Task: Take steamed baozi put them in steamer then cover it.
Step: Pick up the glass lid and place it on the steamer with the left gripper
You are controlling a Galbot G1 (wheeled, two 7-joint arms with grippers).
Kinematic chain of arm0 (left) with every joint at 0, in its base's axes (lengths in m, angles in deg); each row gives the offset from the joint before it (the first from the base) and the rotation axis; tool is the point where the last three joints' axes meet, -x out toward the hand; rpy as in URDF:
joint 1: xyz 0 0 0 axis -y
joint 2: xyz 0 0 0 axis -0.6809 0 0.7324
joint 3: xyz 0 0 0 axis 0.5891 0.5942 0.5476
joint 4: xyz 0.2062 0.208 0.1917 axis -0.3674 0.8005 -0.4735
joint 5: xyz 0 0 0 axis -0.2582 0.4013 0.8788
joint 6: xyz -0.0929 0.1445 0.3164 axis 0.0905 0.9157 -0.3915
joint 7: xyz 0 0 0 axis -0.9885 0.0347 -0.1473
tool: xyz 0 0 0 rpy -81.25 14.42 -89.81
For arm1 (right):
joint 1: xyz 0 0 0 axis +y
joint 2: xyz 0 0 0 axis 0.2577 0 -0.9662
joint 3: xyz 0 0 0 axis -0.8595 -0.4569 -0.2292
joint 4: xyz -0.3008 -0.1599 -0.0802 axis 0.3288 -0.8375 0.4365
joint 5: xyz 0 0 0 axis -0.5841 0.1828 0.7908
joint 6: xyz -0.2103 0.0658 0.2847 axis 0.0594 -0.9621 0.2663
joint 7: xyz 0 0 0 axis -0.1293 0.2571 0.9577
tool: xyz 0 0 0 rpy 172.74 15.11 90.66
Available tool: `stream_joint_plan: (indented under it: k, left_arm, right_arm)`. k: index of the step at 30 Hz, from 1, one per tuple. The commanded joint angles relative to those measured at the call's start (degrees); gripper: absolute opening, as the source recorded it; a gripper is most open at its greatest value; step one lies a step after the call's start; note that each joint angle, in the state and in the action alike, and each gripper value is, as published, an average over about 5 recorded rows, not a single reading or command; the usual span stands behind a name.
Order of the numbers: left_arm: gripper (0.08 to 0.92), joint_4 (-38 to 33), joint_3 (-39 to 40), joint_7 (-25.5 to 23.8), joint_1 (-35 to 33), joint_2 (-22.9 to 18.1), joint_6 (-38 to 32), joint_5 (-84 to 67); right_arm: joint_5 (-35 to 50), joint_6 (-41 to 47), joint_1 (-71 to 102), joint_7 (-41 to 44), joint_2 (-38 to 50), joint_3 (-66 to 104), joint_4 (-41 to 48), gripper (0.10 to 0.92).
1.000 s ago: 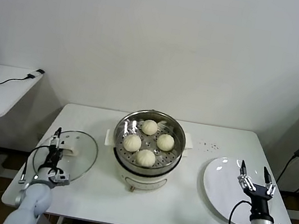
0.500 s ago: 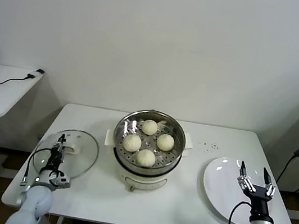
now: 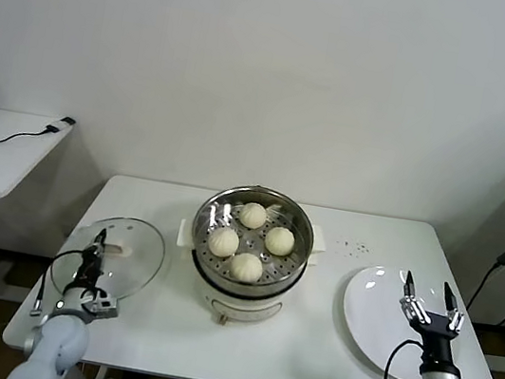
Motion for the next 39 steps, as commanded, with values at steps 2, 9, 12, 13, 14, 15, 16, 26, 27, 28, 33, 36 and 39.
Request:
stream_joint_plan:
  k: [2, 9, 12, 13, 14, 15, 16, 26, 27, 28, 33, 36, 39]
  left_arm:
    - [0.149, -20.6, -1.94, -10.69, -5.98, -1.4, 17.41, -1.25]
    - [0.149, -37.68, -4.04, -24.22, -7.9, -4.5, 24.34, 0.18]
    - [0.149, -41.57, -2.62, -27.32, -7.19, -4.86, 25.85, 2.51]
    - [0.149, -42.48, -1.74, -28.28, -6.75, -4.96, 26.39, 3.41]
    - [0.149, -43.24, -0.75, -29.13, -6.19, -5.11, 26.95, 4.32]
    - [0.149, -43.76, 0.26, -29.76, -5.65, -5.29, 27.36, 5.14]
    - [0.149, -44.18, 1.54, -30.36, -5.0, -5.59, 27.78, 6.1]
    - [0.149, -41.57, 17.41, -33.29, 2.17, -11.29, 29.65, 13.28]
    - [0.149, -40.74, 19.29, -33.44, 3.16, -11.84, 29.79, 13.67]
    - [0.149, -39.94, 20.96, -33.55, 4.16, -12.38, 29.98, 14.01]
    - [0.149, -36.38, 27.32, -34.05, 8.68, -15.21, 30.64, 15.44]
    - [0.149, -33.76, 30.76, -34.0, 11.15, -16.73, 31.09, 16.36]
    - [0.149, -30.54, 34.47, -33.75, 13.32, -18.39, 31.8, 16.63]
  right_arm:
    - [0.21, 0.12, 0.08, 0.0, -0.07, 0.2, -0.5, 0.823]
    - [0.04, 0.42, 0.99, -0.14, -0.2, 0.18, -1.1, 0.823]
    - [-0.04, 0.57, 1.15, -0.26, -0.18, 0.25, -1.3, 0.823]
    - [-0.05, 0.61, 1.13, -0.3, -0.16, 0.3, -1.3, 0.823]
    - [-0.1, 0.67, 1.09, -0.35, -0.15, 0.36, -1.29, 0.823]
    - [-0.18, 0.72, 1.06, -0.38, -0.15, 0.42, -1.28, 0.823]
    - [-0.32, 0.81, 1.05, -0.41, -0.18, 0.47, -1.27, 0.823]
    - [-4.6, 3.56, 2.84, -0.55, -0.88, 1.42, -1.59, 0.823]
    - [-5.26, 3.91, 3.03, -0.63, -0.83, 1.44, -1.39, 0.823]
    - [-5.89, 4.16, 3.15, -0.69, -0.78, 1.43, -1.11, 0.823]
    - [-7.15, 4.67, 3.13, -0.81, -0.86, 0.94, 0.34, 0.823]
    - [-7.36, 4.64, 2.58, -0.89, -1.08, 0.77, 1.29, 0.823]
    - [-7.44, 4.56, 1.95, -0.97, -1.12, 0.63, 2.09, 0.823]
